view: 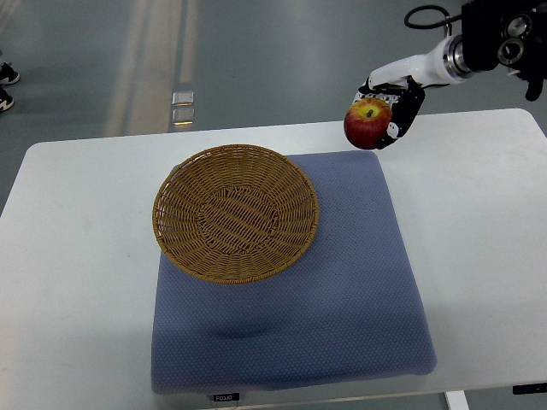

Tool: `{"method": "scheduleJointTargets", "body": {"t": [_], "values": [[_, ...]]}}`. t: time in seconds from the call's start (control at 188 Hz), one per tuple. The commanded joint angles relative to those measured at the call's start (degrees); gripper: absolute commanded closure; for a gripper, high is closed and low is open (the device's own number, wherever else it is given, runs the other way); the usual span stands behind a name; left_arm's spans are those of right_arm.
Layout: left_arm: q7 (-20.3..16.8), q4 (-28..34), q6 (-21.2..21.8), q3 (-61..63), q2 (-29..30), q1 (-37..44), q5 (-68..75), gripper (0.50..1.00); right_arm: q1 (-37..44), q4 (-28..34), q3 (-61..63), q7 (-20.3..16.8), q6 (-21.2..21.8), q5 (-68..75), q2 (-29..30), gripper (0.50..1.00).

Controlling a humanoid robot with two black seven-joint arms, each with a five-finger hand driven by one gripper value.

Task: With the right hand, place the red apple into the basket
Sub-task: 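Lift the apple with the right hand and carry it over the basket, then lower the apple into the basket and open the right hand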

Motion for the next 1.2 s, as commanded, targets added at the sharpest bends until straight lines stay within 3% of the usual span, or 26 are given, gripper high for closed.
{"method": "scheduleJointTargets", "body": {"t": [0.0,0.293,0.298,0.453,0.644,0.852,1.193], "values": [[0.00,-0.03,0.02,0.00,0.00,0.00,0.00,0.500,2.16,1.55,-0.12,-1.10,0.67,0.11,0.18,0.887],[0.00,0.06,0.02,0.00,0.00,0.00,0.00,0.500,3.22,1.38,-2.23,-1.01,-2.49,2.57,5.89,0.887],[0.00,-0.03,0.02,0.00,0.00,0.00,0.00,0.500,3.65,0.85,-2.23,-1.10,-3.53,4.05,9.02,0.887],[0.00,0.06,0.02,0.00,0.00,0.00,0.00,0.500,3.66,-3.54,-2.23,-1.10,-4.95,5.21,18.89,0.883],[0.00,0.06,0.02,0.00,0.00,0.00,0.00,0.500,1.20,-8.73,-2.31,-1.45,-5.83,4.86,27.42,0.881],[0.00,-0.03,0.02,0.00,0.00,0.00,0.00,0.500,-3.81,-12.25,-2.40,-1.45,-9.43,3.89,31.38,0.881],[0.00,-0.03,0.02,0.00,0.00,0.00,0.00,0.500,-8.47,-15.50,-2.40,-1.45,-12.25,0.37,33.14,0.879]]}}
